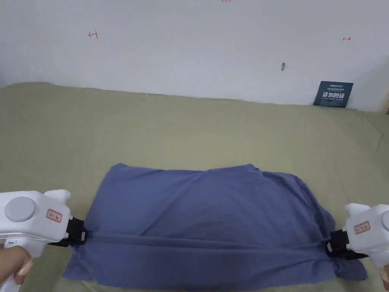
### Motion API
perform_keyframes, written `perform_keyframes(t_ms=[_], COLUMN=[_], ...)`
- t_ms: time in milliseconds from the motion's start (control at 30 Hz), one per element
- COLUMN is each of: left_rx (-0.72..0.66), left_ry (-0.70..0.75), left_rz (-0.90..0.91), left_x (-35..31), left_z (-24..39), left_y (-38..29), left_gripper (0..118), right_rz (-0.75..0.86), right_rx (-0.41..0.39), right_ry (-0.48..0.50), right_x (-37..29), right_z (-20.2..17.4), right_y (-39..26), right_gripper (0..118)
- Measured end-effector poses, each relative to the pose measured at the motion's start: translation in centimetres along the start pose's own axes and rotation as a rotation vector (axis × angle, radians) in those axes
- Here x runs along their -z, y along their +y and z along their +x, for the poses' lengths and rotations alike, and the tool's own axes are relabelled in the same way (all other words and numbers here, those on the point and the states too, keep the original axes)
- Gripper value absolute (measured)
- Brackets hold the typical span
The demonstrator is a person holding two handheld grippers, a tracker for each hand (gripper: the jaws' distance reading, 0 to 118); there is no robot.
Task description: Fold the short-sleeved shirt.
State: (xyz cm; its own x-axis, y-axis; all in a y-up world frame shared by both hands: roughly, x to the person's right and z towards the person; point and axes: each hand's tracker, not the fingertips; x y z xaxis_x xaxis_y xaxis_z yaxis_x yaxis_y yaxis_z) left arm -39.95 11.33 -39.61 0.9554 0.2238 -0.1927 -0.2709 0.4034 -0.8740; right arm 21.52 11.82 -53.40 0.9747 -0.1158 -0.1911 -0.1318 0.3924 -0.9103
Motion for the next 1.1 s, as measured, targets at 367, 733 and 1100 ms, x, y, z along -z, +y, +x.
perform_keyframes(t_ms=[367,733,1100], left_rx=[-0.037,-0.085,-0.12], left_ry=[-0.03,-0.037,-0.019], left_rz=[0.085,0.076,0.117], left_x=[-6.3,-7.1,-3.4], left_z=[-0.1,-0.2,-0.9], left_y=[-2.9,-15.0,-10.1], left_gripper=[99,0,88], right_rz=[0.113,-0.028,-0.008], right_rx=[-0.006,0.038,0.024], right_ry=[0.05,0.055,0.027], right_x=[-6.8,-7.9,-7.1], right_z=[0.6,-1.3,0.3], right_y=[-4.2,-16.0,-14.4], right_gripper=[101,0,0])
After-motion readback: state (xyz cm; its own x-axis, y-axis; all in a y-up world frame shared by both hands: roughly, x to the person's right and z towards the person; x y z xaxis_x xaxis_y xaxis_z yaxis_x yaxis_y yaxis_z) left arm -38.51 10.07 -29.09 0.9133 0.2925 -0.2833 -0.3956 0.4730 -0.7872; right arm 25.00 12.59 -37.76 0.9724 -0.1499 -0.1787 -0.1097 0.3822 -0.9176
